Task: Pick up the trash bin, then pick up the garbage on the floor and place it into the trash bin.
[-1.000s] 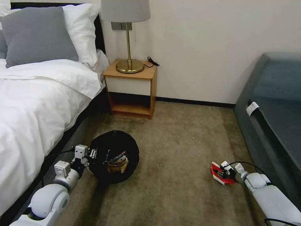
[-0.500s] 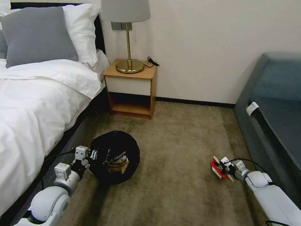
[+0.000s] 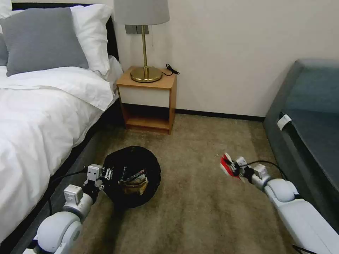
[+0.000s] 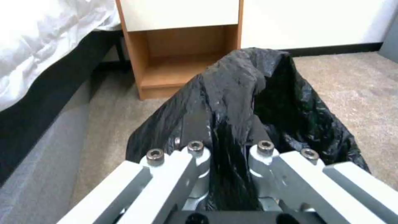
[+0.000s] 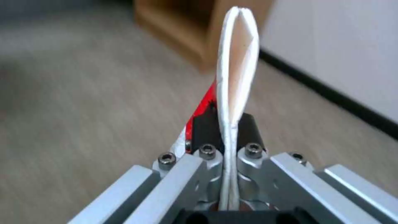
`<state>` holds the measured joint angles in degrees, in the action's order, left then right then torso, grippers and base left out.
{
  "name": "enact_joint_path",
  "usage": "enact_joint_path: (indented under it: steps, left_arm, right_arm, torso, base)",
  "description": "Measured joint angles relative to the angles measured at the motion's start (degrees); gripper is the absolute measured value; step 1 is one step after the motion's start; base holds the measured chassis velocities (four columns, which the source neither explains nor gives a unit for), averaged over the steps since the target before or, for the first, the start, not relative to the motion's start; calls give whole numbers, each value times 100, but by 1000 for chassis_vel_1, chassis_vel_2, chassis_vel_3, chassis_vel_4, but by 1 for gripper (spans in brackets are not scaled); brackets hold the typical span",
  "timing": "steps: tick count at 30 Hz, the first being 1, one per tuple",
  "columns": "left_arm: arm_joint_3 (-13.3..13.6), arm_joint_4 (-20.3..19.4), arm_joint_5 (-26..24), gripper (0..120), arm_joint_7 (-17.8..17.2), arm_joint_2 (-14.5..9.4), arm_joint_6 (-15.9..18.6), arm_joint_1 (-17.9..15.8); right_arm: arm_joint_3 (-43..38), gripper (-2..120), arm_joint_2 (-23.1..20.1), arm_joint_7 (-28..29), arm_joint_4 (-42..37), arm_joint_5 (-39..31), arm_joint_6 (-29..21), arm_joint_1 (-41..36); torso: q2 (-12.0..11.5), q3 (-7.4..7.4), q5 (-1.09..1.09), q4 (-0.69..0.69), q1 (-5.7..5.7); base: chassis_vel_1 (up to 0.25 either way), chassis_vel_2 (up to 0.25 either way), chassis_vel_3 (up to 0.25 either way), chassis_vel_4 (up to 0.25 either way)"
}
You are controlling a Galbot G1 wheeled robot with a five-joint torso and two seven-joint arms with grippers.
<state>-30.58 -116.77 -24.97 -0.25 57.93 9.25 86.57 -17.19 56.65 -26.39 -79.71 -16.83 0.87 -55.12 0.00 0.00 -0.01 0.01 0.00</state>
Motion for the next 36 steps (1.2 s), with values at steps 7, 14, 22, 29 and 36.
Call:
enact_joint_path:
  steps: [7,14,22,29,36]
  left_arm:
    - [162,-61,94,7,-69,153,42,-20]
    - [330,-33,280,7,-91,342,35,-47]
    - [484,-65,430,7,-119,515,20,-50]
    - [525,-158,448,7,-122,568,21,-28]
    - [557,-222,469,7,-117,637,23,35]
  right_arm:
    - [325,0,189,341,-926,-731,-37,-177]
    - [643,0,501,318,-1643,-1238,-102,-385]
    - [1161,0,1069,244,-2035,-1498,-172,-566]
    - [1489,0,1485,244,-1735,-1321,-165,-539]
    - [1644,1,1526,117,-1380,-1126,-137,-473]
  torso:
    - [0,0,1,-1,0]
    - [0,0,-1,-1,0]
    - [0,0,-1,-1,0]
    - [0,0,0,-1,0]
    - [0,0,1,0,0]
  base:
    - [0,0,0,0]
    - [0,0,0,0]
    - [0,0,0,0]
    - [0,0,0,0]
    - [0,0,0,0]
